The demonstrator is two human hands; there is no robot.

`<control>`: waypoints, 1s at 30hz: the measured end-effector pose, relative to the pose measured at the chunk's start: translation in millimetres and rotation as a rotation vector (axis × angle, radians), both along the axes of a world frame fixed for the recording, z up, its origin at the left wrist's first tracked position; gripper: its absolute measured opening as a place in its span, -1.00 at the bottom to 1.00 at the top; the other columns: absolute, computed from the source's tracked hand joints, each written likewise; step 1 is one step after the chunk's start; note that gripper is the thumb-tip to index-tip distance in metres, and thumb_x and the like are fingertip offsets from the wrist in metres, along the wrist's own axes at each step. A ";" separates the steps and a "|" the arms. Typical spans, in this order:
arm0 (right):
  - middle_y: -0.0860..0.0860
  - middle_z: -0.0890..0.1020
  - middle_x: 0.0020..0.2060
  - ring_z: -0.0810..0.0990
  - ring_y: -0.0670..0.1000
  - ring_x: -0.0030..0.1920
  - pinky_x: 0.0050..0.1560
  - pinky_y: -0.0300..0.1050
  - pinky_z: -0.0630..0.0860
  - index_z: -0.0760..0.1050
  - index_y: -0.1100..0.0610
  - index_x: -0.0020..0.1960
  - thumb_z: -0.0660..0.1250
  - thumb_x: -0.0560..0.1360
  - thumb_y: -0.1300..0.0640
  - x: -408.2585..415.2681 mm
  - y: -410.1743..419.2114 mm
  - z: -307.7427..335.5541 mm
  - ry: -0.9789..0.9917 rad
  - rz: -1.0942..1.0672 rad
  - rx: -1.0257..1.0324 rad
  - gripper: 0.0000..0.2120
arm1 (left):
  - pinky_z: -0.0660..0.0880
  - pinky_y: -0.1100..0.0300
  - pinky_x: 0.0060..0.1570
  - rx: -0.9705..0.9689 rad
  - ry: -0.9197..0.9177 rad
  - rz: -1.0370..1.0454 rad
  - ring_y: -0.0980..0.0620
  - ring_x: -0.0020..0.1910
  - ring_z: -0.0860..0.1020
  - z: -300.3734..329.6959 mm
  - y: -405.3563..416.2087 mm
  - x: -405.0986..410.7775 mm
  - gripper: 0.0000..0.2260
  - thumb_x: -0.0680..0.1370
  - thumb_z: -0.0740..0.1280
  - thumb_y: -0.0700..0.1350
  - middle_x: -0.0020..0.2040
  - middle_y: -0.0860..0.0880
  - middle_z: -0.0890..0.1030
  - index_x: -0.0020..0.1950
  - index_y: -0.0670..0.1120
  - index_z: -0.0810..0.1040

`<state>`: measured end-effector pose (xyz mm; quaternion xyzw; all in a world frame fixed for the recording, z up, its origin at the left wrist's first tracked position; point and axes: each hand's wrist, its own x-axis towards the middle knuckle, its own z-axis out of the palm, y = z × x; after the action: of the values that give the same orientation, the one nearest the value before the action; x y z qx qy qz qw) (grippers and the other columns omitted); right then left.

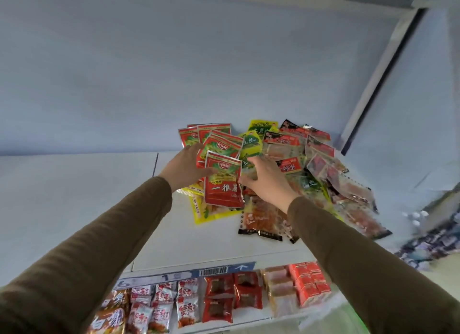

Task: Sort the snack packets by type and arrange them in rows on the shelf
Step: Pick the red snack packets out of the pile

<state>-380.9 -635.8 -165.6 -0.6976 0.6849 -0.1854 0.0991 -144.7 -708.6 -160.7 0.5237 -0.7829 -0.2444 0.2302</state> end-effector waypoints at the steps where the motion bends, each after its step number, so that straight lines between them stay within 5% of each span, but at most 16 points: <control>1: 0.04 0.32 0.53 0.20 0.12 0.54 0.45 0.09 0.27 0.21 0.04 0.56 0.32 0.55 -0.26 -6.3 -3.8 -2.9 -0.002 0.017 0.029 -0.30 | 0.56 -0.15 0.25 0.040 0.044 0.009 -0.10 0.25 0.59 -1.4 0.0 -5.9 -0.31 0.49 0.52 0.15 0.40 -0.06 0.51 0.54 0.04 0.32; 6: 0.12 0.23 0.58 0.08 0.21 0.59 0.54 0.14 0.14 0.06 0.10 0.62 0.32 0.48 -0.39 -20.8 -30.9 -11.5 0.010 0.058 0.096 -0.06 | 0.59 -0.22 0.20 0.139 0.114 0.092 -0.12 0.23 0.60 -9.2 -9.5 -22.9 -0.22 0.42 0.61 0.09 0.35 -0.08 0.51 0.52 0.07 0.28; 12: 0.20 0.30 0.53 0.23 0.26 0.52 0.48 0.21 0.21 -0.18 0.12 0.65 0.34 0.30 -0.54 -11.0 -74.9 -14.0 0.136 0.037 0.081 0.25 | 0.50 -0.26 0.31 0.163 0.118 0.115 -0.18 0.30 0.57 -14.9 -37.3 -34.0 -0.12 0.40 0.63 -0.01 0.34 -0.10 0.56 0.58 0.01 0.19; 17: 0.16 0.25 0.57 0.17 0.27 0.56 0.50 0.29 0.12 -0.25 0.10 0.64 0.35 0.28 -0.56 -1.5 -105.8 -12.4 0.217 0.040 0.111 0.30 | 0.53 -0.19 0.30 0.168 0.180 0.085 -0.14 0.31 0.57 -16.6 -54.4 -35.9 -0.08 0.40 0.63 -0.10 0.35 -0.07 0.54 0.60 0.02 0.15; 20: 0.15 0.26 0.56 0.18 0.28 0.54 0.48 0.29 0.20 -0.29 0.04 0.63 0.42 0.30 -0.48 0.8 -116.9 -12.5 0.117 0.074 0.121 0.27 | 0.59 -0.05 0.22 0.189 0.251 0.064 -0.10 0.26 0.60 -17.7 -58.5 -37.2 -0.01 0.43 0.60 -0.18 0.31 -0.03 0.55 0.64 0.03 0.00; 24: 0.18 0.30 0.51 0.29 0.24 0.48 0.46 0.24 0.22 -0.35 -0.01 0.62 0.50 0.35 -0.33 3.5 -125.8 -15.8 0.069 0.136 -0.016 0.26 | 0.60 -0.13 0.21 0.215 0.318 0.129 -0.11 0.19 0.65 -21.6 -67.2 -37.1 0.03 0.46 0.58 -0.18 0.29 -0.06 0.59 0.65 0.00 -0.11; 30: 0.15 0.16 0.59 0.50 0.07 0.37 0.29 -0.07 0.50 -0.40 -0.25 0.57 0.52 0.49 0.14 4.8 -134.7 -14.9 -0.345 0.254 -0.098 0.17 | 0.66 -0.07 0.09 0.231 0.523 0.186 -0.03 0.03 0.71 -26.0 -75.0 -30.9 -0.39 0.47 0.57 -0.12 0.14 -0.02 0.69 0.44 -0.03 0.38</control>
<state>-376.1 -770.5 -180.5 -0.7402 0.5546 -0.3211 0.2034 -175.6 -783.7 -186.6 0.5353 -0.6125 -0.4365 0.3845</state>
